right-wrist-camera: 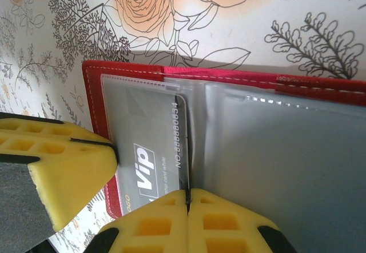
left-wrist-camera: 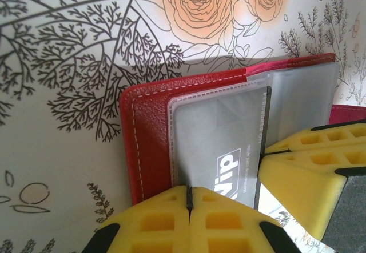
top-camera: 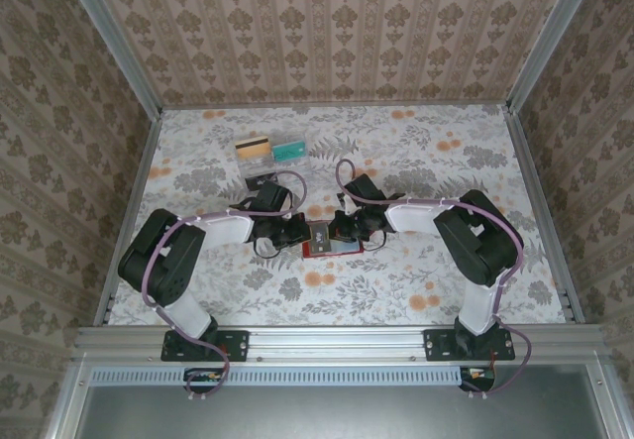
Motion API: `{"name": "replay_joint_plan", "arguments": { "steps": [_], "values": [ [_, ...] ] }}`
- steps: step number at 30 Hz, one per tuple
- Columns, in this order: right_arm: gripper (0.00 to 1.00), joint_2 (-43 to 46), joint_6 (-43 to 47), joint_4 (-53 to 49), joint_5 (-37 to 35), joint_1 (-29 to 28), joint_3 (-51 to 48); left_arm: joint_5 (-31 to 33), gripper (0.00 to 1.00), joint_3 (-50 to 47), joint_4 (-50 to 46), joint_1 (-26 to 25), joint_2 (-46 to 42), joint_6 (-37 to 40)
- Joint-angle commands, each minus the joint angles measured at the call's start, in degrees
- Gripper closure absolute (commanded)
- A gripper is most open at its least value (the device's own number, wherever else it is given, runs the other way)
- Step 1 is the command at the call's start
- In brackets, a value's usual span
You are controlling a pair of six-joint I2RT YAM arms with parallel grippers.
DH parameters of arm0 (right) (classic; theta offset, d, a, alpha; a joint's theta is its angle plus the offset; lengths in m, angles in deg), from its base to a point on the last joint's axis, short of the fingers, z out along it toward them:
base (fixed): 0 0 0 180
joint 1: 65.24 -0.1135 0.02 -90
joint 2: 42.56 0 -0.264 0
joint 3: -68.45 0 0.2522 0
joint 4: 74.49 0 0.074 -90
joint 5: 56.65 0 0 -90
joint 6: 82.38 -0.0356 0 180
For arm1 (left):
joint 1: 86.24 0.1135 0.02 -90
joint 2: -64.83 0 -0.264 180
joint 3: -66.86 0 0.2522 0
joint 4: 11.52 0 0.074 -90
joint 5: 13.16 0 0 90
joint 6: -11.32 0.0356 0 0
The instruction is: Take the credit cards out of the card holder
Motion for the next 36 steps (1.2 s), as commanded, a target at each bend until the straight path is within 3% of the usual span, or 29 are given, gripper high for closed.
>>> {"name": "replay_joint_plan", "arguments": {
  "steps": [1,14,17,25,36],
  "values": [
    [1.0,2.1,0.0,1.0,0.4,0.9,-1.3,0.7,1.0,-0.8,-2.0,-0.6,1.6,1.2],
    [1.0,4.8,0.0,2.8,2.3,3.0,-4.1,0.7,1.0,-0.7,-2.4,-0.5,0.6,2.0],
    [0.9,5.1,0.2,3.0,2.2,2.4,-3.3,1.1,1.0,-0.5,-3.0,-0.7,-1.2,2.3],
    [0.88,3.9,1.2,1.6,2.4,1.3,-1.1,3.0,0.92,-0.3,-5.7,-1.3,-6.2,2.9],
    [0.84,0.9,1.2,1.2,2.2,0.6,-0.4,1.4,0.94,-1.2,-3.9,-1.5,-0.7,2.5]
  ]
}}
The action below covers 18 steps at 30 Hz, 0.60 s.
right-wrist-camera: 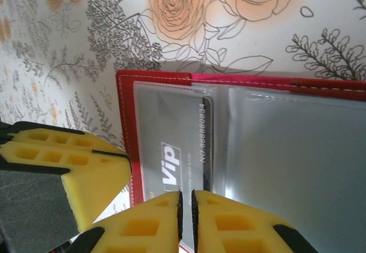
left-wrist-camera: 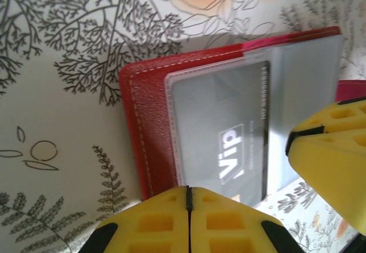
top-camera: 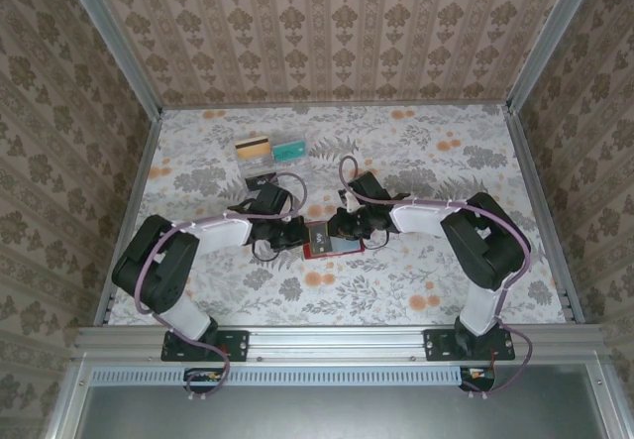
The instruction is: Take the credit cards out of the card holder
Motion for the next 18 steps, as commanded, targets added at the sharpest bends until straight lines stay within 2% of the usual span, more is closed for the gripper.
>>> {"name": "replay_joint_plan", "arguments": {
  "steps": [1,9,15,18],
  "values": [
    [0.84,-1.3,0.8,-0.6,0.5,-0.2,0.8,-0.4,0.94,-0.6,-0.2,-0.4,1.9,1.0],
    [0.82,-2.6,0.3,0.6,1.6,-0.4,0.6,-0.6,0.96,-0.7,-0.1,-0.5,2.9,0.8],
    [0.85,-2.8,0.2,0.8,1.9,-0.6,0.8,-0.6,0.97,-0.6,-0.2,-0.7,2.9,0.8],
    [0.81,-2.6,0.2,0.0,1.3,-0.7,0.8,-0.5,0.97,-0.5,-0.2,-0.7,2.8,0.9]
  ]
}}
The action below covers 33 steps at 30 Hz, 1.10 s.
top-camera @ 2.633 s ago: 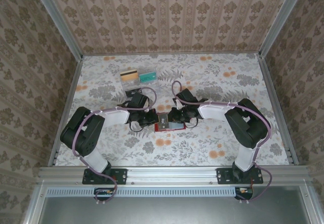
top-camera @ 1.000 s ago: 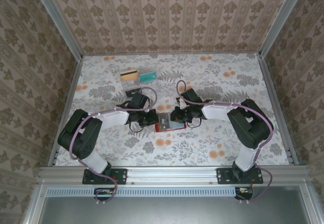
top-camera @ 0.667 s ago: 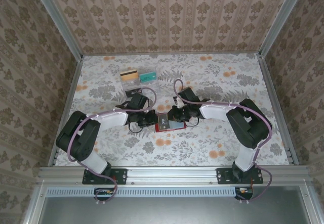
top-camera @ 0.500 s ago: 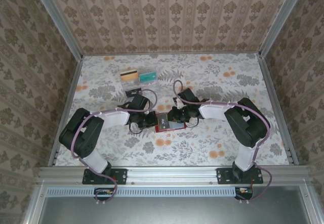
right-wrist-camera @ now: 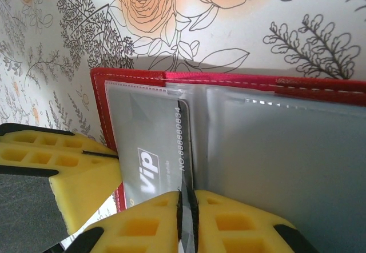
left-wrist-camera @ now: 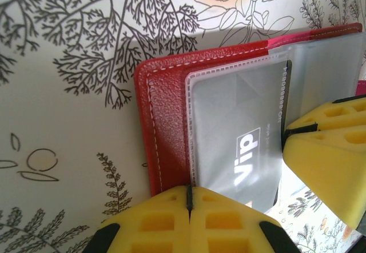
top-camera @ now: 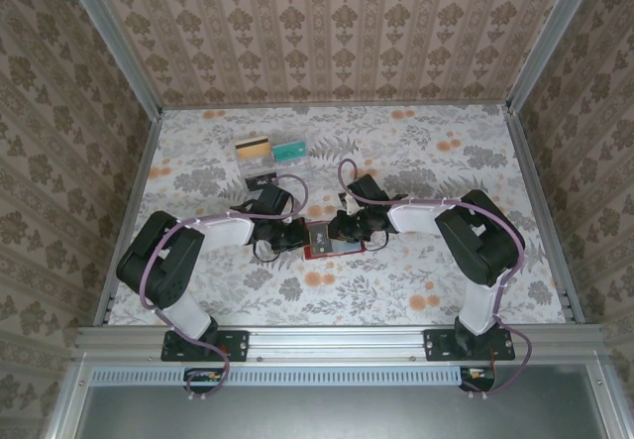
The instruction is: Take the credit cards out of the card holder
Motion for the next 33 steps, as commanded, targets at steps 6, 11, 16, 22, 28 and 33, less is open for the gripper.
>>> {"name": "replay_joint_plan", "arguments": {
  "steps": [6,11,16,22,28,33],
  "values": [
    [0.8,1.3,1.2,-3.7,-3.3,-0.4,0.4,0.2,0.98,-0.5,-1.3,-0.7,1.4,0.8],
    [0.8,2.8,1.2,-4.0,-3.9,0.3,0.0,0.1,0.98,-0.6,-1.5,-0.7,1.4,0.9],
    [0.81,1.3,0.6,-2.6,-1.4,0.4,0.1,0.1,0.98,-0.7,-1.3,-0.8,1.4,0.9],
    [0.83,-0.4,-0.5,0.2,1.5,-0.4,0.3,-0.2,0.98,-0.6,-1.0,-1.1,1.7,0.8],
    [0.98,0.2,-0.3,-0.3,0.8,-0.5,0.2,-0.2,0.98,-0.5,-1.1,-1.3,1.8,0.9],
    [1.0,1.8,0.1,-1.1,-0.9,0.3,-1.0,0.1,1.0,-0.5,-1.8,-1.3,1.8,1.1]
  ]
}}
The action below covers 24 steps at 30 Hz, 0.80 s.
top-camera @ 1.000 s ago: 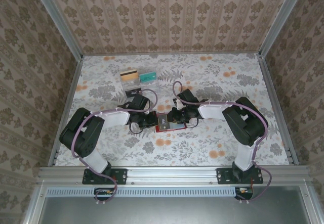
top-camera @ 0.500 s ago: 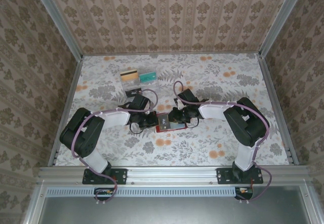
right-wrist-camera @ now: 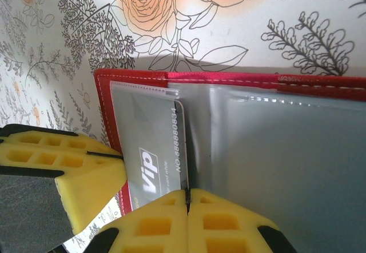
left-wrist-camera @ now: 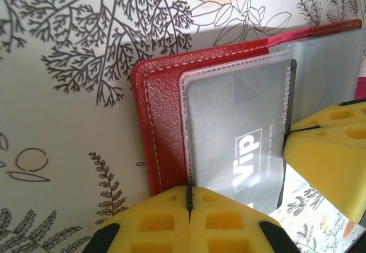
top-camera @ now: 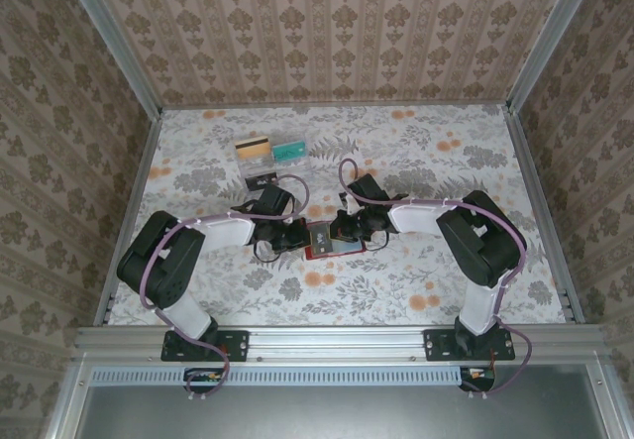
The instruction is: Take the credit cards out of the card holder
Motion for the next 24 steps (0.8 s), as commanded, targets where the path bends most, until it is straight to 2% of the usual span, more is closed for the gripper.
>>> {"name": "replay_joint_plan", "arguments": {
  "steps": [1,14,15,16,17,19,24],
  "values": [
    [1.0,1.7,0.3,-0.4,-0.9,0.7,-1.3,0.3,1.0,-0.3,-2.3,-0.8,1.7,1.1],
    [1.0,3.4,1.0,0.0,0.5,3.2,-2.9,0.2,1.0,-0.4,-3.0,-0.5,2.0,1.3],
    [0.93,3.2,0.8,0.3,0.8,3.1,-2.7,0.2,1.0,-0.4,-3.1,-0.5,2.0,1.3],
    [0.8,2.9,0.8,0.5,1.0,3.1,-2.6,0.2,1.0,-0.3,-3.2,-0.5,2.0,1.3],
    [0.73,2.7,0.8,0.8,1.2,3.0,-2.5,0.0,1.0,-0.3,-3.1,-0.5,2.1,1.4],
    [0.68,2.0,0.5,1.4,1.6,2.8,-2.2,-0.1,1.0,-0.3,-3.1,-0.5,2.1,1.4],
    [0.7,0.0,-0.3,3.2,2.9,2.5,-2.3,-0.4,1.0,0.0,-3.1,-0.5,2.4,1.5]
  ]
}}
